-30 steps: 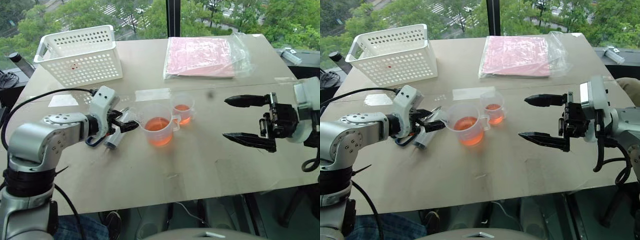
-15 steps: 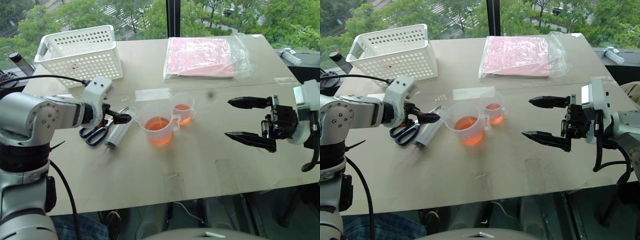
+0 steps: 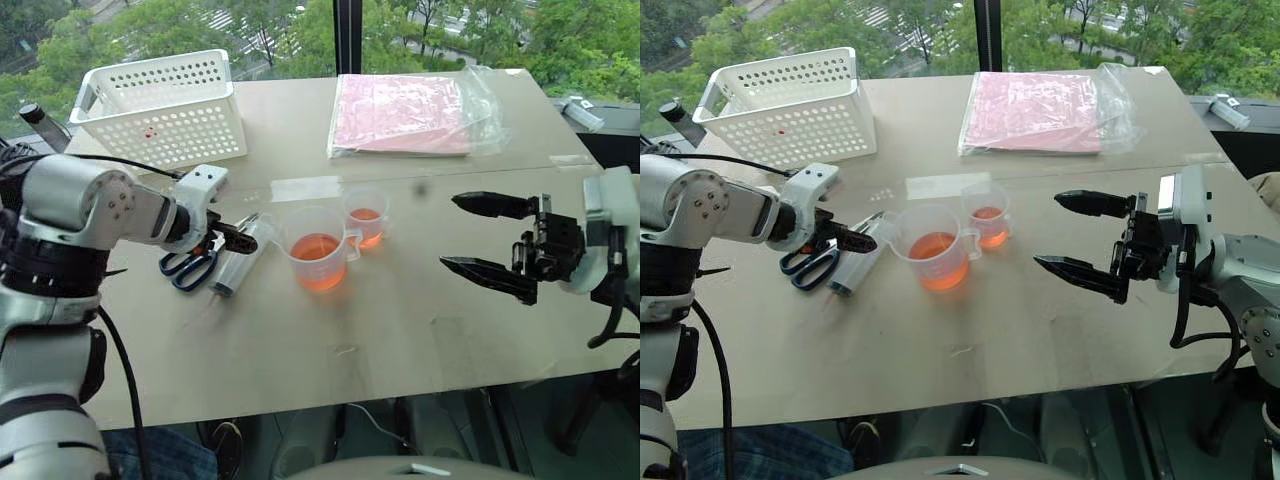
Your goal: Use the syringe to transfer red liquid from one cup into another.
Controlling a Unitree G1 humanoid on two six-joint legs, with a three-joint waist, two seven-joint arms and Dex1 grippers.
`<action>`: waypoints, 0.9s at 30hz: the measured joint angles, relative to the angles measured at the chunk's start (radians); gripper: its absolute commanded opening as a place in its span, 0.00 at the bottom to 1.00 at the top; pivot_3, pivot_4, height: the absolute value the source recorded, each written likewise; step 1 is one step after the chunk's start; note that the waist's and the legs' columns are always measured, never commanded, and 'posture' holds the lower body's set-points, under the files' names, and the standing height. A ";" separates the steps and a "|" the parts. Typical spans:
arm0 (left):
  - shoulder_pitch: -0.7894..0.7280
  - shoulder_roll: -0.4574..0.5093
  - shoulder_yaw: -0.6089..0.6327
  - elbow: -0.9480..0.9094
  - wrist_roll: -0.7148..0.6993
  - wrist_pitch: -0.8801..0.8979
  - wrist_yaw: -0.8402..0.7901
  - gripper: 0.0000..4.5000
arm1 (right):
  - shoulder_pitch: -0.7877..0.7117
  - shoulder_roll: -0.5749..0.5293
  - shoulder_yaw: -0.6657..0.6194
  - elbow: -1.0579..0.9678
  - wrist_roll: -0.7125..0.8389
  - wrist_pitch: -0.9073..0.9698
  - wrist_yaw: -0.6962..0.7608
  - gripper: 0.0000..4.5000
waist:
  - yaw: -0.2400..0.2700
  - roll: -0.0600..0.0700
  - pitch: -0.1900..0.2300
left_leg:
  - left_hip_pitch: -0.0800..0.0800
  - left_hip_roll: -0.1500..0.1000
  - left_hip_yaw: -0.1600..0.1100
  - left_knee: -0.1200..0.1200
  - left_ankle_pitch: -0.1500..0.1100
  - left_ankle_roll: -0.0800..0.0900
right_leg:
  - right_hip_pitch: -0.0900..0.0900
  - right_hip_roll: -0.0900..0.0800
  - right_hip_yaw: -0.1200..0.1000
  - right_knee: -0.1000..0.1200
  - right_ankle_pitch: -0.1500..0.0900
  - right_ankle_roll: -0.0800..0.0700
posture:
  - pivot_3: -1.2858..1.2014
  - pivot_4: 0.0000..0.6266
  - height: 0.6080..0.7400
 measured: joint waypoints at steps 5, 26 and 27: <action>-0.092 -0.025 -0.098 0.106 0.086 -0.010 -0.068 1.00 | -0.002 0.003 0.000 0.004 -0.007 -0.012 0.000 0.99 | -0.003 0.000 0.000 | 0.000 0.000 0.000 0.000 0.000 0.000 | 0.000 0.001 0.000 0.000 0.000 0.000 | 0.52 0.24 1.00; -0.162 -0.081 -0.286 0.217 0.274 -0.069 -0.327 1.00 | 0.038 -0.038 -0.001 0.008 -0.024 -0.026 0.037 0.99 | -0.025 0.000 0.000 | 0.000 0.000 0.000 0.001 0.000 0.000 | 0.000 0.001 0.000 0.001 0.000 0.000 | 0.52 0.24 1.00; -0.162 -0.082 -0.286 0.217 0.275 -0.066 -0.327 1.00 | 0.038 -0.039 -0.001 0.008 -0.024 -0.027 0.036 0.99 | -0.025 0.000 0.000 | 0.000 0.000 0.000 0.001 0.000 0.000 | 0.000 0.001 0.000 0.001 0.000 0.000 | 0.52 0.24 1.00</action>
